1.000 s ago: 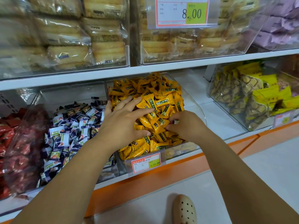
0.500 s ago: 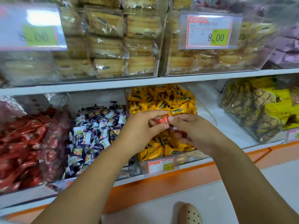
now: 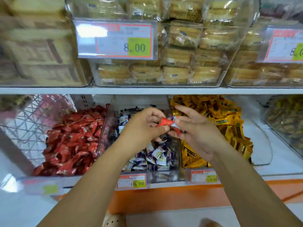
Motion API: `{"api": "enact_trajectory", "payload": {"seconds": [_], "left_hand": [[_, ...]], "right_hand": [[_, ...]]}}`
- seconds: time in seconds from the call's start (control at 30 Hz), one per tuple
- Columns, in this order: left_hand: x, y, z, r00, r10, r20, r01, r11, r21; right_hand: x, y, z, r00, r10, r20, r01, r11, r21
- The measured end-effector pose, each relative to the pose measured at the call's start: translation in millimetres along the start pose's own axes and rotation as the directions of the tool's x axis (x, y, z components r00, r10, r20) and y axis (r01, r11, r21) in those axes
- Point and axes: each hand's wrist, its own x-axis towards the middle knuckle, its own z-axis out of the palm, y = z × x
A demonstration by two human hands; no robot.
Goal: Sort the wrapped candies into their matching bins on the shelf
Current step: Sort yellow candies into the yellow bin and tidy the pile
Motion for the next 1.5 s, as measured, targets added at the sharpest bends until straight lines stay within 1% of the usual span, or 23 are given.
{"api": "enact_trajectory", "payload": {"seconds": [0.13,0.3,0.4,0.57,0.67,0.73,0.83,0.93,0.97,1.0,1.03,1.07,1.1,1.13,1.2,1.27,1.3,1.33,1.37,1.4,1.43,1.5], "left_hand": [[-5.5,-5.3,-22.1,0.999,-0.016,-0.044,0.016,1.000,-0.003],[-14.1,-13.2,-47.5,0.999,-0.032,-0.040,0.036,0.995,0.098],[-15.5,-20.6,-58.2,0.997,-0.037,-0.064,0.047,0.985,0.164],[-17.5,-26.7,-70.0,0.996,-0.016,-0.084,0.028,0.988,0.153],[-19.4,-28.8,-71.8,0.994,0.029,-0.102,-0.006,0.976,0.216],[-20.2,-30.2,-73.7,0.989,0.054,-0.139,-0.020,0.972,0.234],[-22.2,-30.6,-76.3,0.983,0.088,-0.162,-0.056,0.979,0.197],[-28.1,-27.3,-88.0,0.972,0.104,-0.209,-0.063,0.979,0.194],[-30.3,-26.5,-98.6,0.960,0.102,-0.262,-0.049,0.979,0.199],[-33.0,-27.2,-112.7,0.937,0.101,-0.333,-0.033,0.978,0.205],[-36.2,-29.7,-130.1,0.909,0.094,-0.406,-0.005,0.976,0.215],[-40.0,-33.5,-147.8,0.881,0.084,-0.465,0.031,0.972,0.234],[-44.7,-38.5,-164.1,0.860,0.064,-0.507,0.078,0.964,0.255],[-48.7,-45.5,-177.3,0.845,0.044,-0.533,0.129,0.950,0.284],[-54.9,-60.7,-193.3,0.830,0.017,-0.557,0.231,0.899,0.372],[-56.8,-72.4,-199.3,0.824,-0.005,-0.567,0.277,0.876,0.394],[-56.8,-76.1,-200.3,0.829,-0.013,-0.560,0.271,0.883,0.382],[-56.1,-78.6,-199.8,0.847,-0.004,-0.531,0.249,0.885,0.392],[-53.6,-82.5,-198.6,0.880,0.023,-0.474,0.222,0.863,0.454],[-50.6,-85.8,-195.3,0.920,0.033,-0.390,0.206,0.808,0.552],[-46.8,-89.3,-190.3,0.948,0.006,-0.317,0.212,0.733,0.646],[-37.0,-95.0,-176.8,0.961,-0.126,-0.247,0.275,0.554,0.786]], "right_hand": [[13.2,10.8,25.6,1.000,0.012,0.021,-0.011,0.999,-0.038],[25.7,23.4,48.2,0.996,0.060,0.062,-0.054,0.993,-0.101],[29.7,28.4,59.4,0.995,0.080,0.067,-0.072,0.991,-0.112],[32.1,35.6,75.7,0.996,0.078,0.053,-0.076,0.996,-0.040],[33.3,39.6,80.9,0.997,0.068,0.038,-0.068,0.998,0.011],[32.4,42.0,84.6,0.997,0.062,0.048,-0.065,0.995,0.078],[31.1,45.0,91.4,0.996,0.057,0.071,-0.069,0.981,0.181],[33.2,45.7,95.5,0.997,0.047,0.062,-0.057,0.982,0.181],[33.7,45.2,95.3,0.999,0.026,0.046,-0.032,0.992,0.126],[34.0,44.2,93.7,1.000,-0.008,0.029,0.007,1.000,0.012],[33.6,43.0,91.0,0.998,-0.052,0.020,0.054,0.988,-0.147],[32.9,42.5,87.7,0.995,-0.101,0.022,0.103,0.944,-0.313],[32.5,43.1,83.9,0.988,-0.147,0.037,0.147,0.877,-0.457],[32.7,44.7,80.2,0.983,-0.176,0.059,0.177,0.798,-0.576],[33.4,50.3,74.2,0.980,-0.176,0.098,0.189,0.639,-0.746],[33.1,57.0,70.0,0.977,-0.158,0.142,0.203,0.493,-0.846],[32.6,59.6,69.0,0.976,-0.154,0.155,0.209,0.448,-0.869],[31.3,60.8,68.9,0.975,-0.154,0.159,0.211,0.430,-0.878],[29.5,60.6,69.2,0.976,-0.153,0.158,0.210,0.430,-0.878],[28.0,60.0,69.6,0.976,-0.159,0.152,0.207,0.434,-0.877],[27.1,59.7,69.3,0.975,-0.172,0.140,0.203,0.439,-0.875],[26.5,58.5,67.0,0.972,-0.202,0.119,0.198,0.439,-0.876]]}}
